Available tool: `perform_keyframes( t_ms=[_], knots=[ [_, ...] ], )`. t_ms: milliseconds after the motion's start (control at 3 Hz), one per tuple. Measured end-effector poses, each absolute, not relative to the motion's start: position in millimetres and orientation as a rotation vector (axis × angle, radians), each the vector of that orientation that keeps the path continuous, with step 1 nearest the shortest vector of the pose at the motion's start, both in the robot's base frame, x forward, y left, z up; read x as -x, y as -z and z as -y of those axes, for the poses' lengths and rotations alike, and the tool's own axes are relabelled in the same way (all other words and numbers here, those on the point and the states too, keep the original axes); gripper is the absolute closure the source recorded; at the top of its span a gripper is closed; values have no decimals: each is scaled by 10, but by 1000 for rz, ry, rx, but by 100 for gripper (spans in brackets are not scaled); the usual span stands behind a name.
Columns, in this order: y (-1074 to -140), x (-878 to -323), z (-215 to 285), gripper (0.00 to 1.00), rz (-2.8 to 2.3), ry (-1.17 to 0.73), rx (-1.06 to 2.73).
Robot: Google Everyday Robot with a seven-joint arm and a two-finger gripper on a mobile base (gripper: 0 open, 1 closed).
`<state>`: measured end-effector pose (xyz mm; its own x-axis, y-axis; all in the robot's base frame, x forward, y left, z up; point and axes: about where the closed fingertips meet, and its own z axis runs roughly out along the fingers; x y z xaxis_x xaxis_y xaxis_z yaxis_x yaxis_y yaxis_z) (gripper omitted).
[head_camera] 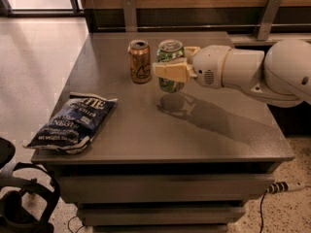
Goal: Move green can near blue chip bag
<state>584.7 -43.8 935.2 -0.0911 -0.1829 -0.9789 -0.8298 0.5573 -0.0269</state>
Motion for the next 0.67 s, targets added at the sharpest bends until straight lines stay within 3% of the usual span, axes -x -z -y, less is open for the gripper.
perform_keyframes(
  t_ms=[667],
  knots=[
    [-9335,-5832,305,100,-1572,-682,885]
  ],
)
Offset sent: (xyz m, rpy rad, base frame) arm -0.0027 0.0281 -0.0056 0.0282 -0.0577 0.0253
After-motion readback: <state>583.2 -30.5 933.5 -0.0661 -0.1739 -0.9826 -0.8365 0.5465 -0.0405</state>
